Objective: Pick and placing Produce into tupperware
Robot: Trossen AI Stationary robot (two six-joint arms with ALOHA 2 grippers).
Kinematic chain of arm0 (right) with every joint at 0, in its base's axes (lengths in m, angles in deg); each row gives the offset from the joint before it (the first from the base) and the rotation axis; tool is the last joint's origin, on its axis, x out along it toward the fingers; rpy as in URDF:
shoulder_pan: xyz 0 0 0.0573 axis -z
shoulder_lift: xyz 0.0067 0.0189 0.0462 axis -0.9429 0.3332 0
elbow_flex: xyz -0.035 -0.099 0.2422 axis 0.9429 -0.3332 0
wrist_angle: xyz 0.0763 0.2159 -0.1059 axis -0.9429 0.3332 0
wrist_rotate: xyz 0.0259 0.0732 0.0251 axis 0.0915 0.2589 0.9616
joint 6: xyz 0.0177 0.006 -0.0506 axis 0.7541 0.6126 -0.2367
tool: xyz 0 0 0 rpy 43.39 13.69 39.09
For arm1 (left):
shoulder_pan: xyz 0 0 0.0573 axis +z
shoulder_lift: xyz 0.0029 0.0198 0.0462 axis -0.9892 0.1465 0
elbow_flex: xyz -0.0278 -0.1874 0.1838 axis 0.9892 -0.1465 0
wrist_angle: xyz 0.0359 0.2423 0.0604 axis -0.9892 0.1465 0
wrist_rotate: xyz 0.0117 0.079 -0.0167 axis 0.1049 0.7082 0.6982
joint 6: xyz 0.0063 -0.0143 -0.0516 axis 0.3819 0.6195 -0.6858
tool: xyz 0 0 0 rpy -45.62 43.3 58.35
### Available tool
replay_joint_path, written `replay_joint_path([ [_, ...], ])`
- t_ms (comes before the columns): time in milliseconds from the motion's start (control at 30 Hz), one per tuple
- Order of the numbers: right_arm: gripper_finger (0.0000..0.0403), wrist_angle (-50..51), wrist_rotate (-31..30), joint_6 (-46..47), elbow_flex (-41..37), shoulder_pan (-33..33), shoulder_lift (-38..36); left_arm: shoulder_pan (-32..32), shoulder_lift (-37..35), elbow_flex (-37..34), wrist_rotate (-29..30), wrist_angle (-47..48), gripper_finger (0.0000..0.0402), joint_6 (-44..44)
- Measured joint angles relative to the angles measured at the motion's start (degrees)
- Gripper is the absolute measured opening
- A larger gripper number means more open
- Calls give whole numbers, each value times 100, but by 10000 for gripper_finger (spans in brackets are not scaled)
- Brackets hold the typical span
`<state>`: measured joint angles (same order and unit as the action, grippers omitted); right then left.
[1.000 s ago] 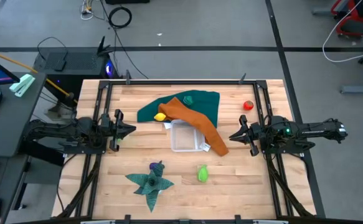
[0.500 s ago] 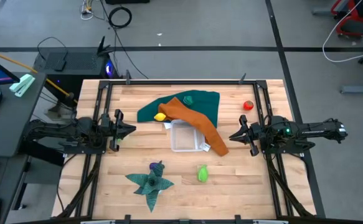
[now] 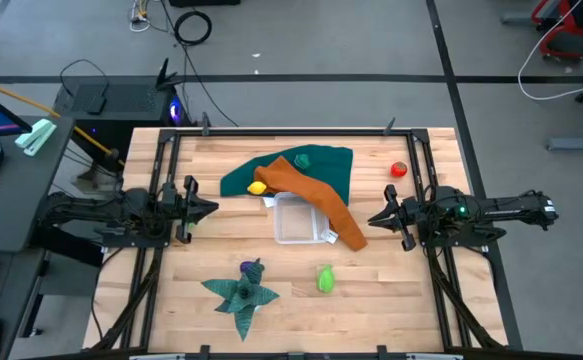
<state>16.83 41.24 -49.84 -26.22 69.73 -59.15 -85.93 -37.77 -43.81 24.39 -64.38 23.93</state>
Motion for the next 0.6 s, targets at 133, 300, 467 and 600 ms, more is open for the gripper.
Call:
replay_joint_path([
  [133, 0, 0, 0, 1, -1, 0, 0, 0, -1, -1, 0, 0, 39, 0],
  [300, 0, -2, -1, 0, 1, -1, 0, 0, -1, 0, 1, 1, 39, 0],
  [467, 0, 0, -1, 1, -1, 0, 0, 0, -1, -1, 1, 0, 32, 0],
  [600, 0, 0, -1, -1, -1, -1, -2, 0, -1, -1, 1, -1, 30, 1],
])
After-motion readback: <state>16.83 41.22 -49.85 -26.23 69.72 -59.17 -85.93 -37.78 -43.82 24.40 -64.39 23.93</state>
